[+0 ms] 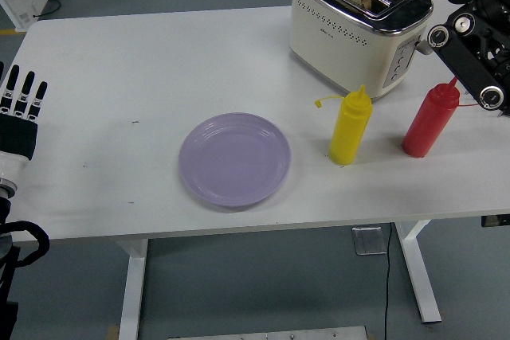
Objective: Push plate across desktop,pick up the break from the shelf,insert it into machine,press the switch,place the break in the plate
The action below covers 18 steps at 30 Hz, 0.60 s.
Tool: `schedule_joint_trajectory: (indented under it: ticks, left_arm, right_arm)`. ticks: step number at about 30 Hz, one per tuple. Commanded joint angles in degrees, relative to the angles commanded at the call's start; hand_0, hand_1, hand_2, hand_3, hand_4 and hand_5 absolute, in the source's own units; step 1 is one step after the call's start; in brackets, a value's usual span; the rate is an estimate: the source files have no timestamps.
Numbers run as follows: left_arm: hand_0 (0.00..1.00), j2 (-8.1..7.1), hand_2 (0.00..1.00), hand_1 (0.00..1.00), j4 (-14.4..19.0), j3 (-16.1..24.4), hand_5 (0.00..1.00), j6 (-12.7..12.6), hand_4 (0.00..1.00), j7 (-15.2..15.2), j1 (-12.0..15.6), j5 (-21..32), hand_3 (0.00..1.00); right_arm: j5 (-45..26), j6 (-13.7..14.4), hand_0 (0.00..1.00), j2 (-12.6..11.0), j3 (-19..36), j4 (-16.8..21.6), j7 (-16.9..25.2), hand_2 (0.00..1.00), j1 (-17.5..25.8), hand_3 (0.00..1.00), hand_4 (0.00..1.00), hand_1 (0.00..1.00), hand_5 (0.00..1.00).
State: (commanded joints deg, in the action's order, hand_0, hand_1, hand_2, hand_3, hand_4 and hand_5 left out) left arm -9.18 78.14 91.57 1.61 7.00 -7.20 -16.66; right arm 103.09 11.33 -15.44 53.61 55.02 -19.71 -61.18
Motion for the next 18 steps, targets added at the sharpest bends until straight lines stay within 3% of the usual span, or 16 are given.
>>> schedule_joint_trajectory:
  ticks: [8,18]
  left_arm:
    - [0.861,-0.04,0.877,0.815,0.0,0.0,0.998,0.0,0.718,0.0,-0.1,0.0,0.777]
    - [0.861,-0.13,0.877,0.815,0.0,0.2,0.998,0.0,0.718,0.0,-0.2,0.0,0.776]
  right_arm:
    - [1.7,-1.9,0.638,3.4,0.6,-5.0,-1.4,0.682,-2.6,0.928,0.791,0.657,0.222]
    - [0.5,-5.5,0.632,4.8,-0.2,-7.3,-3.3,0.679,-3.7,0.920,0.789,0.645,0.230]
